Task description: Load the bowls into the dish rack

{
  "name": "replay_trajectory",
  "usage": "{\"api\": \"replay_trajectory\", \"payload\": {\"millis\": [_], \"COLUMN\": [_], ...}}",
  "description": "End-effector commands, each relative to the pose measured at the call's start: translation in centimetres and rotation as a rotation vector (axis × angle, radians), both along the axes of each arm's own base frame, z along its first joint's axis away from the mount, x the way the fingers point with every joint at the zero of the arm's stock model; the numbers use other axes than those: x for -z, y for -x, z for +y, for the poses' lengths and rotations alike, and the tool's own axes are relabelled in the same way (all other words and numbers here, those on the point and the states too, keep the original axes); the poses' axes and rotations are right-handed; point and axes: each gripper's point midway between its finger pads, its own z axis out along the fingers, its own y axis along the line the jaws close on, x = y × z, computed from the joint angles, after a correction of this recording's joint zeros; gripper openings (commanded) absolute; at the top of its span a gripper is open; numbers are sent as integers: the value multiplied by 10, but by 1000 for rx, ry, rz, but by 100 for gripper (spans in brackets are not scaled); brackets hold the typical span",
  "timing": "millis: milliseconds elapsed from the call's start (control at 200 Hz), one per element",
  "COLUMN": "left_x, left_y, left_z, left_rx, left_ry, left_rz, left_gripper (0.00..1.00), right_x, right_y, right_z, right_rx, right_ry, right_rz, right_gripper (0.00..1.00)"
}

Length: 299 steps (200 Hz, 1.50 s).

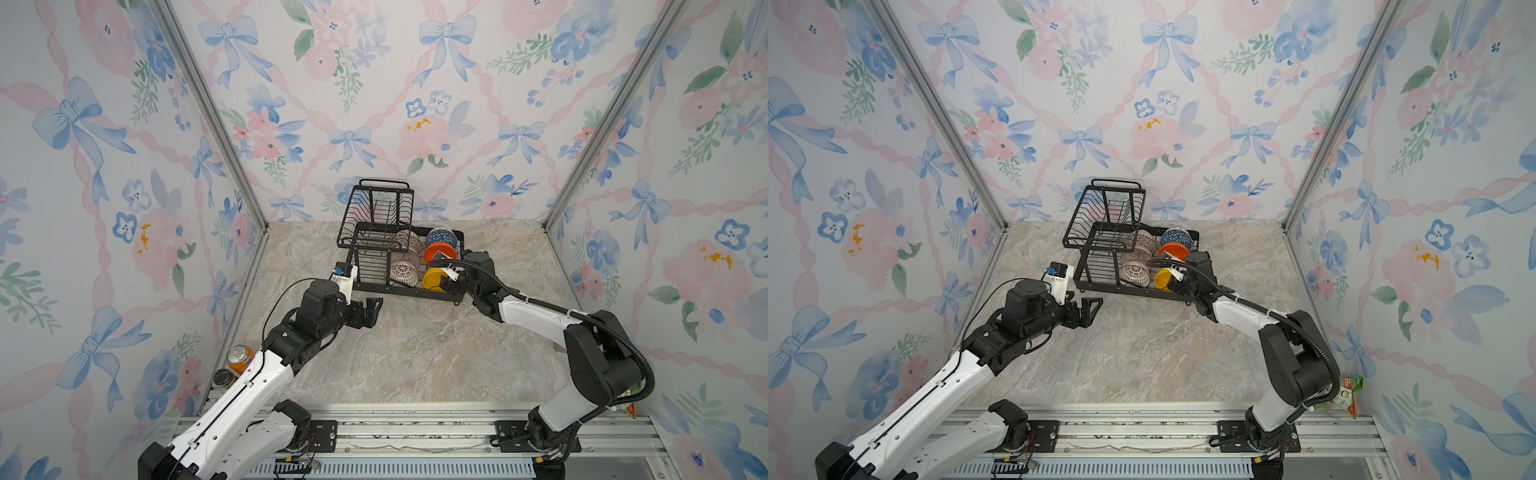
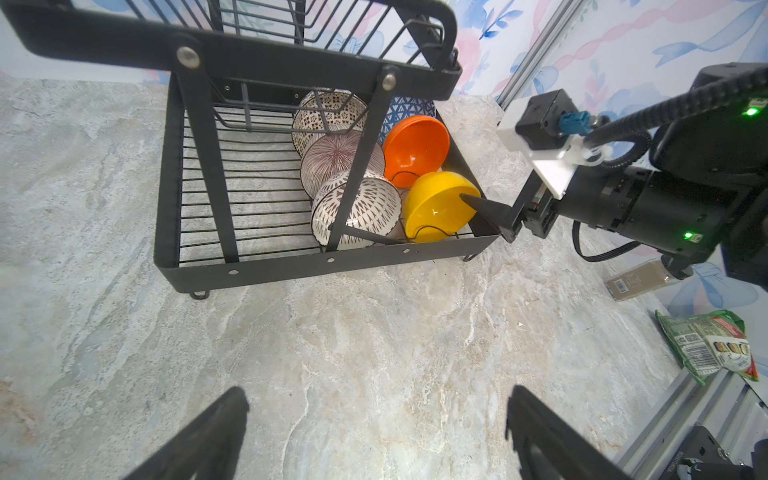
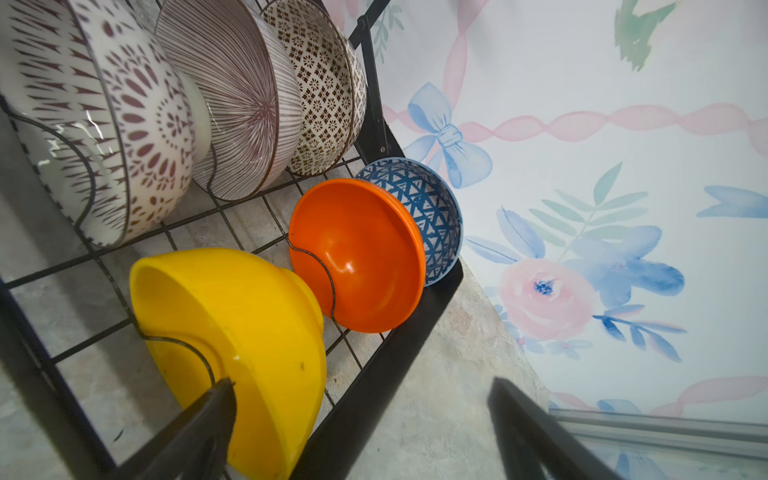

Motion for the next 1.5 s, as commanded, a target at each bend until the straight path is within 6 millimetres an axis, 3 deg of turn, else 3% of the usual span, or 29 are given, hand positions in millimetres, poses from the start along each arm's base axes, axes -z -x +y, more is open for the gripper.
{"api": "replay_trajectory", "payload": {"millis": [0,120,140,220,320,410,600,745,865,1035,1090,1240,1490], "left_x": [-6,-24,-14,-22,-22,-16,18,51,73,105,106,126,124], "left_y": [-5,-13,-13,-19,-27,-34,-48,-58,-72,-89,-96,-99,-97], "left_z": [11,29,33,52,68,85,135,174,187,189,188,178,186], "left_rx": [-33,-117,-133,-220,-284,-355,-550,-687,-710,-667,-646,-542,-588], "left_ry": [-43,-68,-85,-97,-62,-48,-149,-186,-233,-299,-308,-281,-262], "left_rz": [-62,-181,-177,-255,-327,-374,-409,-390,-375,-350,-364,-394,-391], "left_gripper": [98,98,98,98,98,98,98,98,98,98,98,98,98], "right_x": [-3,-16,-19,-33,-48,-55,-48,-12,23,46,56,59,59], "right_y": [15,28,30,41,54,61,80,87,77,51,48,44,44], "right_z": [-10,-21,-24,-38,-62,-99,-169,-200,-205,-193,-187,-189,-190], "right_rx": [40,97,110,162,237,376,600,710,754,709,669,698,696], "right_ry": [-47,-127,-148,-245,-377,-468,-674,-717,-675,-689,-688,-677,-685], "right_rz": [63,54,47,15,-36,-92,-228,-279,-240,-176,-175,-158,-150], "right_gripper": [97,97,97,97,97,97,97,97,97,97,97,97,97]}}
